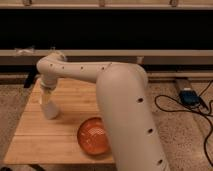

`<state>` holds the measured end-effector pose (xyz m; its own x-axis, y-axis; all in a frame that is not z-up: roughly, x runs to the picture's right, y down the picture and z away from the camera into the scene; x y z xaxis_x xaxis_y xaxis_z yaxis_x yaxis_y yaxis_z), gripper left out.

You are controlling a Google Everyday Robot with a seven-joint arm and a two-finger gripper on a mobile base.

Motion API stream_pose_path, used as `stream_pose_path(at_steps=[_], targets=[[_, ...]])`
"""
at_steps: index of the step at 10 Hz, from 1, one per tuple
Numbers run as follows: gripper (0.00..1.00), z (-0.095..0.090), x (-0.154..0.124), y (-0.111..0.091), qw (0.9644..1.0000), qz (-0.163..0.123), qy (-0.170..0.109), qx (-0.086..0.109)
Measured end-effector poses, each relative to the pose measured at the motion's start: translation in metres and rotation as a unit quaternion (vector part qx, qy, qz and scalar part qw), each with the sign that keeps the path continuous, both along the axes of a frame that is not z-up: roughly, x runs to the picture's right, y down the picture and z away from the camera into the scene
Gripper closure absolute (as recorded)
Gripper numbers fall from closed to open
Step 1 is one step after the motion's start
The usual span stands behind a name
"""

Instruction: Place the ceramic cup over the eraser

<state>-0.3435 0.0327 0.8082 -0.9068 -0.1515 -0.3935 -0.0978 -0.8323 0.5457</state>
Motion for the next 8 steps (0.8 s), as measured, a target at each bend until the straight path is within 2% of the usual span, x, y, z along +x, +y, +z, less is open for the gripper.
stream_pose_path(at_steps=[4, 5, 8], targets=[[0.20, 0.024, -0.019, 0.023, 0.9975, -0.057, 0.040, -0.017], [0.20, 0.032, -0.015, 0.025, 0.9950, -0.071, 0.068, -0.018], [0.20, 0.033, -0.007, 0.024, 0.9930, -0.078, 0.086, -0.022]])
